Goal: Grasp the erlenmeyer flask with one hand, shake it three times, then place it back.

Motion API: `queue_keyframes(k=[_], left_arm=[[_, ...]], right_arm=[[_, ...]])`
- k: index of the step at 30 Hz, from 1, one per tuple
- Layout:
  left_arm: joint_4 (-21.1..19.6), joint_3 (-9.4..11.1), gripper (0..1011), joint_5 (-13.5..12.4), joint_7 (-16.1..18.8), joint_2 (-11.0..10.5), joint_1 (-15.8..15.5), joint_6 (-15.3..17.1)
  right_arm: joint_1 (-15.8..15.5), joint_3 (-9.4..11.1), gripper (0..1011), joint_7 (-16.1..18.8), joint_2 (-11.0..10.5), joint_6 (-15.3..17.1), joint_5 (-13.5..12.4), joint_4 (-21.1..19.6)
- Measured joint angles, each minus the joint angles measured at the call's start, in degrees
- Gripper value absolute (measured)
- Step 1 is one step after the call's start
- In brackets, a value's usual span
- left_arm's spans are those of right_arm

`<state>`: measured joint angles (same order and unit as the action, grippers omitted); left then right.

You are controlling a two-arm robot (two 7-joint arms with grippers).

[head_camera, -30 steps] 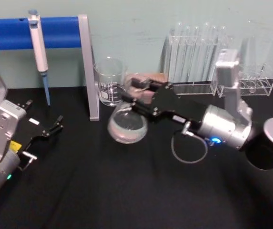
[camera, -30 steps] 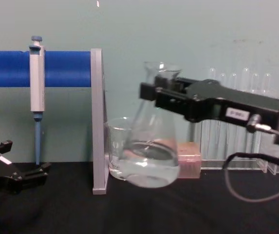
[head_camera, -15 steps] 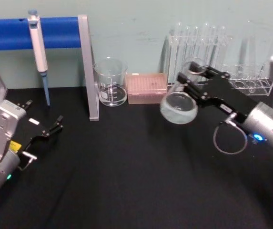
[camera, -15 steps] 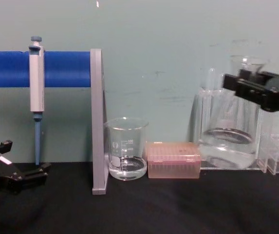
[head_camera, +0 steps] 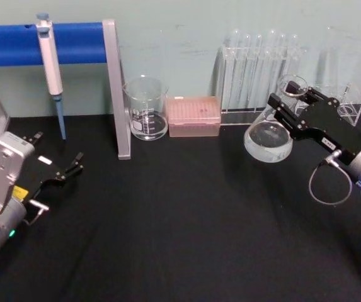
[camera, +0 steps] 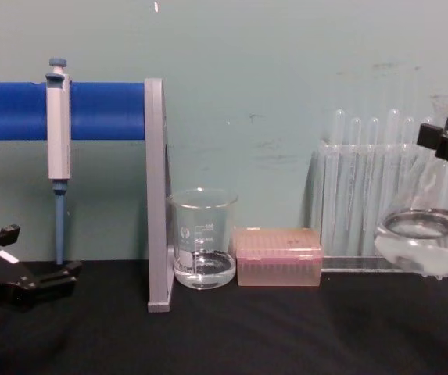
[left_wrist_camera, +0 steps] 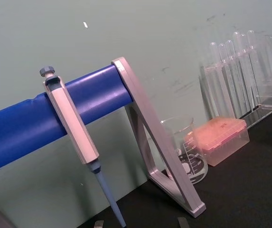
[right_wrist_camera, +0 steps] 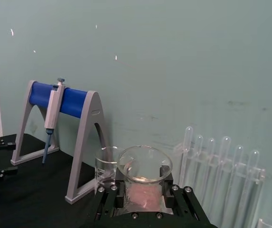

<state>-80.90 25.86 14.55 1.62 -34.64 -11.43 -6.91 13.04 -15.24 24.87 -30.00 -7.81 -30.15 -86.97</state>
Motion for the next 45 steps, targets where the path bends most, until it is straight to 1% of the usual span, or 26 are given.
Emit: queue_keyframes(k=[5, 7, 8, 12, 13, 16, 17, 19, 20, 21, 22, 24, 25, 28, 29, 34, 38, 41, 45], left_arm=[[0.0, 0.0, 1001, 0.0, 0.0, 0.0, 0.0, 0.0], [0.0, 0.0, 1001, 0.0, 0.0, 0.0, 0.0, 0.0], [0.0, 0.0, 1001, 0.0, 0.0, 0.0, 0.0, 0.0], [0.0, 0.0, 1001, 0.0, 0.0, 0.0, 0.0, 0.0], [0.0, 0.0, 1001, 0.0, 0.0, 0.0, 0.0, 0.0], [0.0, 0.0, 1001, 0.0, 0.0, 0.0, 0.0, 0.0], [0.0, 0.0, 1001, 0.0, 0.0, 0.0, 0.0, 0.0], [0.0, 0.0, 1001, 0.0, 0.0, 0.0, 0.0, 0.0], [0.0, 0.0, 1001, 0.0, 0.0, 0.0, 0.0, 0.0], [0.0, 0.0, 1001, 0.0, 0.0, 0.0, 0.0, 0.0], [0.0, 0.0, 1001, 0.0, 0.0, 0.0, 0.0, 0.0], [0.0, 0.0, 1001, 0.0, 0.0, 0.0, 0.0, 0.0], [0.0, 0.0, 1001, 0.0, 0.0, 0.0, 0.0, 0.0], [0.0, 0.0, 1001, 0.0, 0.0, 0.0, 0.0, 0.0], [0.0, 0.0, 1001, 0.0, 0.0, 0.0, 0.0, 0.0], [0.0, 0.0, 1001, 0.0, 0.0, 0.0, 0.0, 0.0], [0.0, 0.0, 1001, 0.0, 0.0, 0.0, 0.0, 0.0], [0.0, 0.0, 1001, 0.0, 0.0, 0.0, 0.0, 0.0], [0.0, 0.0, 1001, 0.0, 0.0, 0.0, 0.0, 0.0]], right_arm=[[0.7, -0.3, 449, 1.4, 0.9, 0.6, 0.3, 0.6], [1.4, -0.9, 449, 2.6, 1.5, 0.9, 0.5, 1.2], [2.1, -1.6, 449, 3.6, 1.9, 1.1, 0.6, 1.7], [3.6, -3.1, 450, 5.8, 2.8, 1.5, 0.6, 2.8], [4.5, -4.1, 450, 6.9, 3.3, 1.6, 0.6, 3.4], [5.8, -5.6, 449, 8.7, 4.1, 1.8, 0.6, 4.3], [6.7, -6.8, 450, 10.0, 4.7, 1.8, 0.5, 5.0], [7.7, -7.9, 450, 11.2, 5.2, 1.9, 0.4, 5.5], [8.6, -9.1, 449, 12.5, 5.7, 2.0, 0.3, 6.2], [9.0, -9.6, 449, 13.1, 5.9, 2.0, 0.2, 6.5], [9.7, -10.7, 449, 14.1, 6.4, 2.1, 0.1, 7.0], [10.4, -11.8, 449, 15.2, 6.8, 2.1, -0.1, 7.5], [11.0, -12.7, 449, 16.0, 7.2, 2.2, -0.2, 7.8], [11.8, -14.0, 450, 17.3, 7.6, 2.2, -0.3, 8.2], [12.2, -14.8, 450, 18.0, 7.9, 2.3, -0.5, 8.4], [13.1, -16.5, 449, 19.2, 8.1, 2.4, -0.9, 8.7], [13.4, -17.2, 450, 19.2, 8.0, 2.4, -1.2, 8.6], [13.4, -17.4, 449, 19.0, 7.8, 2.2, -1.3, 8.5], [12.9, -17.1, 450, 17.5, 7.2, 1.2, -1.5, 7.8]])
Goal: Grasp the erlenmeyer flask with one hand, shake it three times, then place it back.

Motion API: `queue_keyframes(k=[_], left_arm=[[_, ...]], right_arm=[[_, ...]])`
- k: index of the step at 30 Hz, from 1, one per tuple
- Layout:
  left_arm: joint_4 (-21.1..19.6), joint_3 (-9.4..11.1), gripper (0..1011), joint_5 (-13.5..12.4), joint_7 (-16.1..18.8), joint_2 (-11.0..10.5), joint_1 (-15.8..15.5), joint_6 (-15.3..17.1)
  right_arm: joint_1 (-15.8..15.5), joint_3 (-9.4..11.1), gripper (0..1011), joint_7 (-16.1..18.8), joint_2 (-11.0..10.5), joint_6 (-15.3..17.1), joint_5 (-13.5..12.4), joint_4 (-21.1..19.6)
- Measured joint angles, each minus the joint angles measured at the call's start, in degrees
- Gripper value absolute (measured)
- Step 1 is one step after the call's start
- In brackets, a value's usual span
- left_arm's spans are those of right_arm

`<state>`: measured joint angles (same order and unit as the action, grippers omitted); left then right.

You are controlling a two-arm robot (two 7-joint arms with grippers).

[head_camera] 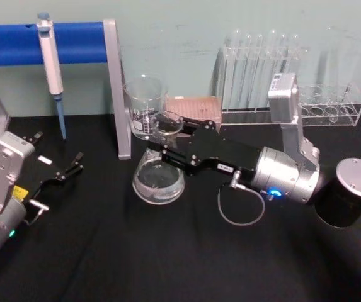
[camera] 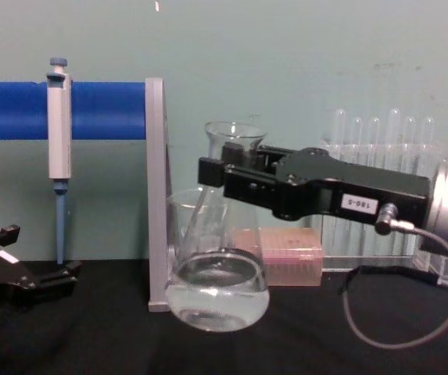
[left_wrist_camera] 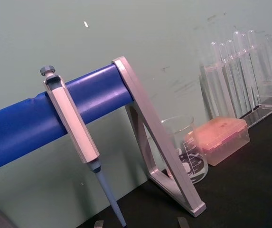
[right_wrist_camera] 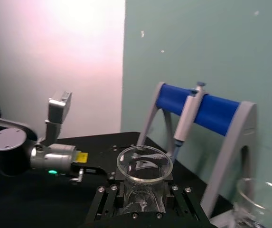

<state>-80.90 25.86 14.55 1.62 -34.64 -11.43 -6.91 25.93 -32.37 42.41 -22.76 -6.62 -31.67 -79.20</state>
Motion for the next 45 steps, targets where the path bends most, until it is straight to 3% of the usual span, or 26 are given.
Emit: queue_keyframes(k=[8, 13, 20, 28, 36, 45], left_arm=[[0.0, 0.0, 1001, 0.0, 0.0, 0.0, 0.0, 0.0], [0.0, 0.0, 1001, 0.0, 0.0, 0.0, 0.0, 0.0], [0.0, 0.0, 1001, 0.0, 0.0, 0.0, 0.0, 0.0], [0.0, 0.0, 1001, 0.0, 0.0, 0.0, 0.0, 0.0], [0.0, 0.0, 1001, 0.0, 0.0, 0.0, 0.0, 0.0], [0.0, 0.0, 1001, 0.0, 0.0, 0.0, 0.0, 0.0]], right_arm=[[-2.7, 2.9, 450, -4.6, -2.3, -0.8, 0.0, -2.5], [-5.6, 6.0, 449, -8.4, -4.3, -0.9, 0.2, -5.0], [-11.2, 11.9, 449, -14.1, -7.5, -0.8, 0.8, -9.4], [-15.3, 16.3, 449, -17.5, -8.8, -0.3, 1.4, -12.0], [-15.4, 17.0, 449, -16.9, -8.0, 0.5, 2.0, -12.0], [-12.0, 14.2, 449, -12.7, -5.7, 1.4, 2.4, -9.3]])
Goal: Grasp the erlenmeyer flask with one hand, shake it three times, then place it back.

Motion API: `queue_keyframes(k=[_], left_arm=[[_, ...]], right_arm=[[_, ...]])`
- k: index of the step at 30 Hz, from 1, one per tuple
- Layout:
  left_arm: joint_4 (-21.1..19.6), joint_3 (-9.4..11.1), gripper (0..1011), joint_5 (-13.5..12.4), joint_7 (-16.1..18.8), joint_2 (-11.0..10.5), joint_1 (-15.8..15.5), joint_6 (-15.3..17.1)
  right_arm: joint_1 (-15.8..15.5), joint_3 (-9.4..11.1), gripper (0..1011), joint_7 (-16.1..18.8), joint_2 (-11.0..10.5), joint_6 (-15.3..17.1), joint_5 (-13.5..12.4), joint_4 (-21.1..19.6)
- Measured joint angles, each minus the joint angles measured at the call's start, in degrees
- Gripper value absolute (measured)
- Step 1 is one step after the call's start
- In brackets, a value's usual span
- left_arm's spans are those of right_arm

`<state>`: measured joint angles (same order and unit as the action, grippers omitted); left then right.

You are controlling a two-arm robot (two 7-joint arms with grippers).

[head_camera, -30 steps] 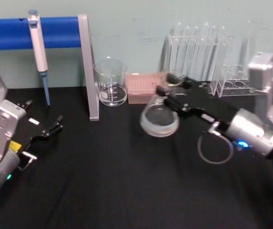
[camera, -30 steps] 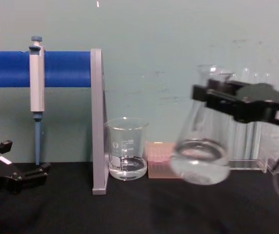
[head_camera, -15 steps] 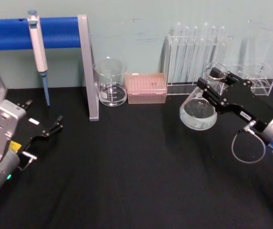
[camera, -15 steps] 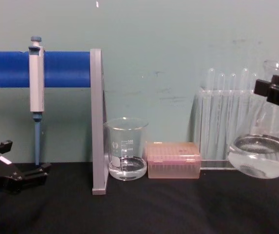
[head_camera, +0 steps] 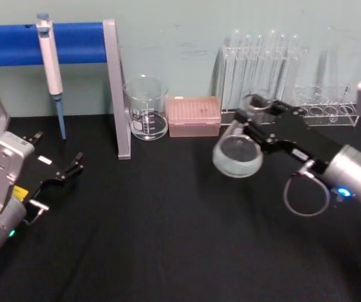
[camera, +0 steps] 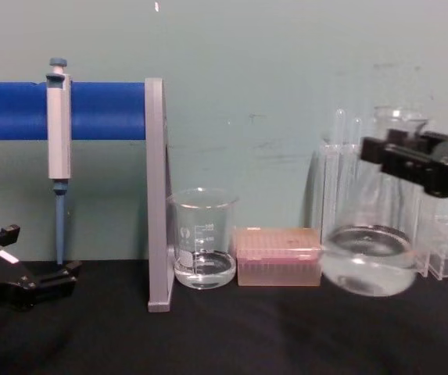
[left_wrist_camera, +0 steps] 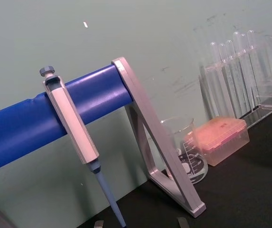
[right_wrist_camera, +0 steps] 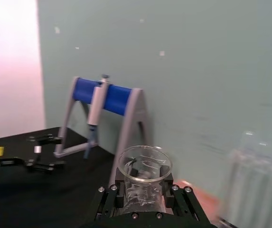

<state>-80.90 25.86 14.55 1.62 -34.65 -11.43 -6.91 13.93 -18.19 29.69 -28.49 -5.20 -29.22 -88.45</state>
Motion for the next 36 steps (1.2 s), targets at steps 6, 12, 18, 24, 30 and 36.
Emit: queue_keyframes(k=[6, 12, 18, 24, 30, 36], left_arm=[[0.0, 0.0, 1001, 0.0, 0.0, 0.0, 0.0, 0.0], [0.0, 0.0, 1001, 0.0, 0.0, 0.0, 0.0, 0.0], [0.0, 0.0, 1001, 0.0, 0.0, 0.0, 0.0, 0.0], [0.0, 0.0, 1001, 0.0, 0.0, 0.0, 0.0, 0.0], [0.0, 0.0, 1001, 0.0, 0.0, 0.0, 0.0, 0.0], [0.0, 0.0, 1001, 0.0, 0.0, 0.0, 0.0, 0.0]], right_arm=[[3.3, -3.5, 450, 3.9, 1.9, 0.2, -0.3, 2.7], [6.2, -7.2, 449, 7.4, 3.6, 0.3, -0.8, 4.9], [8.0, -10.2, 449, 9.7, 4.5, 0.6, -1.3, 6.2], [8.7, -11.5, 450, 10.1, 4.4, 0.6, -1.8, 6.5], [8.7, -12.0, 449, 10.0, 3.8, 0.5, -2.1, 6.4], [8.9, -12.4, 449, 9.9, 3.6, 0.4, -2.5, 6.4]])
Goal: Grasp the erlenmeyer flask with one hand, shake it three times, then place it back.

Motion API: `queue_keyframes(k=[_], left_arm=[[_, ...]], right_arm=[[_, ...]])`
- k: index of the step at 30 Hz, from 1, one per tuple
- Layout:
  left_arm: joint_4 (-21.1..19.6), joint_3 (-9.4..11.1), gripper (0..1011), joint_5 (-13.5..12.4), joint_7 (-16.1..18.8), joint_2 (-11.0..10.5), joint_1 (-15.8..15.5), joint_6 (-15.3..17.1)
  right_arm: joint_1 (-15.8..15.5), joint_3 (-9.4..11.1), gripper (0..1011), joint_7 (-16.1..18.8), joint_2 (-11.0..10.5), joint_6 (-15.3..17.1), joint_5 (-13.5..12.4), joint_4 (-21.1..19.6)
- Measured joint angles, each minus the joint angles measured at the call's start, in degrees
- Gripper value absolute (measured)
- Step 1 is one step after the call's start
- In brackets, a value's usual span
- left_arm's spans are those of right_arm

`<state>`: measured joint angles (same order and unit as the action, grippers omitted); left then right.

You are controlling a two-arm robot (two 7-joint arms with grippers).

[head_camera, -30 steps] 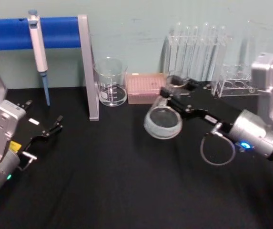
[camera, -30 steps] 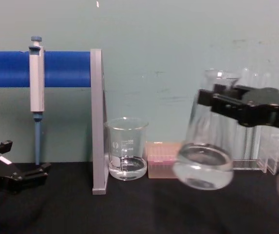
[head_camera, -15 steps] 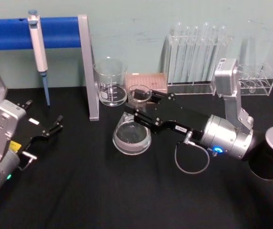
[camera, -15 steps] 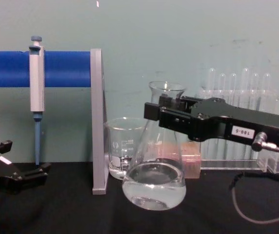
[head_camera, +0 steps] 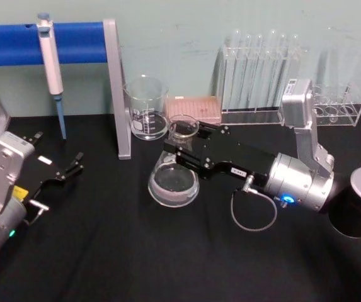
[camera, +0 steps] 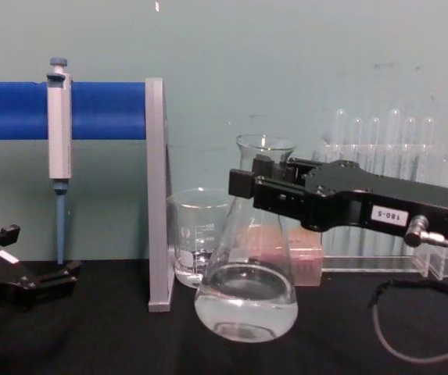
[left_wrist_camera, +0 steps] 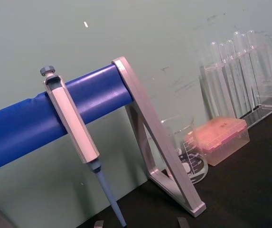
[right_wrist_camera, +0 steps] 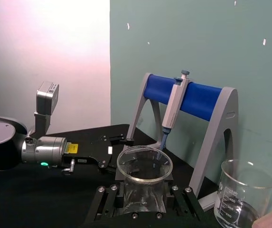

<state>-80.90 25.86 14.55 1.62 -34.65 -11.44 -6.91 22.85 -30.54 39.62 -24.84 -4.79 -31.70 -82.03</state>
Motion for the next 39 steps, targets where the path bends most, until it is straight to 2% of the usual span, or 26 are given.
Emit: queue_keyframes(k=[18, 29, 39], left_arm=[[0.0, 0.0, 1001, 0.0, 0.0, 0.0, 0.0, 0.0], [0.0, 0.0, 1001, 0.0, 0.0, 0.0, 0.0, 0.0], [0.0, 0.0, 1001, 0.0, 0.0, 0.0, 0.0, 0.0]], right_arm=[[0.3, -0.4, 449, -0.1, -0.6, -0.1, -0.6, 0.5], [0.4, -1.0, 450, 2.4, -1.1, -1.6, -1.3, 2.2], [0.0, -1.7, 449, 3.0, -1.7, -1.8, -0.9, 3.1]])
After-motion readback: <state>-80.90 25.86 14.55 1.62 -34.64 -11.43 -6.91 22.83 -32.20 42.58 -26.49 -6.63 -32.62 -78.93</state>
